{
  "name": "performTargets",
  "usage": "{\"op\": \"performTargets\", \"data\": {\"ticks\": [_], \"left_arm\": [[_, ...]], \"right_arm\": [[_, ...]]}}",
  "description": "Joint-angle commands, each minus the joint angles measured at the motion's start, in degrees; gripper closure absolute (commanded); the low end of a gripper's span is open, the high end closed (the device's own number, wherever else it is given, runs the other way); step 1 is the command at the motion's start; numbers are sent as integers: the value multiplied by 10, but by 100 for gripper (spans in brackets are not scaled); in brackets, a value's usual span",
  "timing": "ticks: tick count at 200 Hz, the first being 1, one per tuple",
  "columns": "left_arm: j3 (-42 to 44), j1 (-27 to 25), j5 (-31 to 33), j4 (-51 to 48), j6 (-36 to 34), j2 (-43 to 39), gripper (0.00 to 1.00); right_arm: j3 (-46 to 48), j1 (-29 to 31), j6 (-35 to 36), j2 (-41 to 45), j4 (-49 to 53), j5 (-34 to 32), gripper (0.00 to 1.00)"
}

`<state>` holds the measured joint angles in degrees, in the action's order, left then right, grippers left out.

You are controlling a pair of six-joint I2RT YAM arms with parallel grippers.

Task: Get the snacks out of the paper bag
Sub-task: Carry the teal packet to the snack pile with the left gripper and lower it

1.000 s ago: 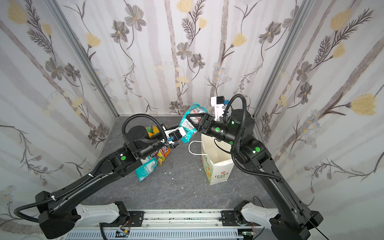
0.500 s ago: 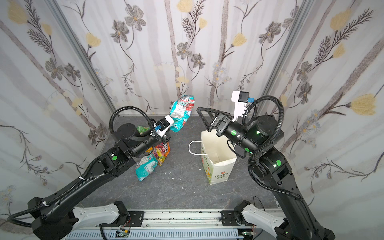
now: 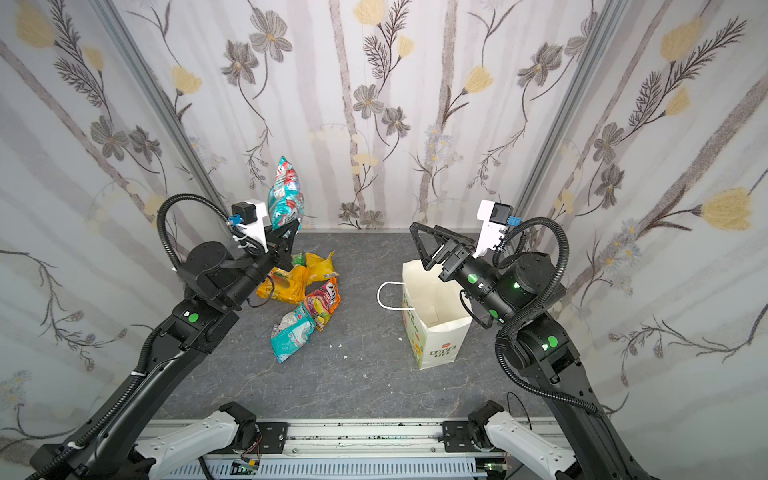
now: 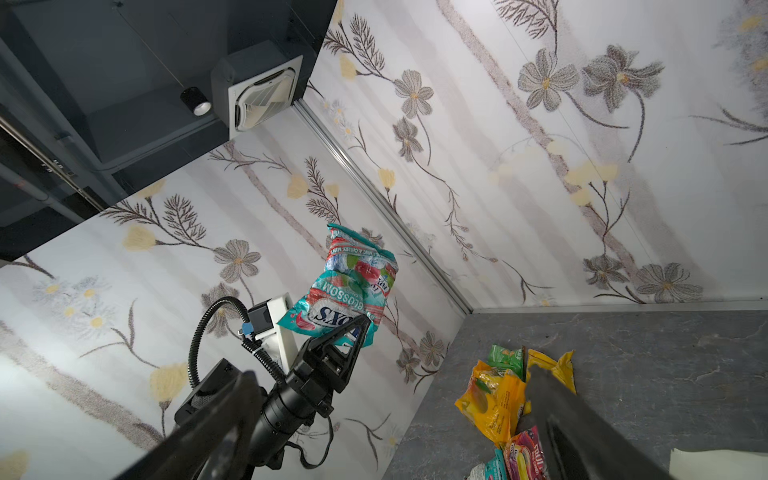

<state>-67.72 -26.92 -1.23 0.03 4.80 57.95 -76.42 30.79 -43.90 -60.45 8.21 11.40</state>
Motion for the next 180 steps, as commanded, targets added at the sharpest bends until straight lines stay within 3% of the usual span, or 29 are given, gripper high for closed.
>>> {"op": "performTargets", "data": {"ticks": [1,52,102,149,180], "left_arm": [[30,46,-42,11,132,-24,100],[128,180,-157,25,287,-75,100],[240,313,-297,129,489,-80,100],[303,386,-355,110,592,-53,100],[358,419,-410,167,648,-16,100]], "right_arm": [[8,-6,0,-5,-12,-3,1],[30,-22,2,1,-12,4,1],[48,-41,4,10,-13,18,1],[63,-53,7,17,-12,33,1],[71,-60,10,23,-13,44,1]]}}
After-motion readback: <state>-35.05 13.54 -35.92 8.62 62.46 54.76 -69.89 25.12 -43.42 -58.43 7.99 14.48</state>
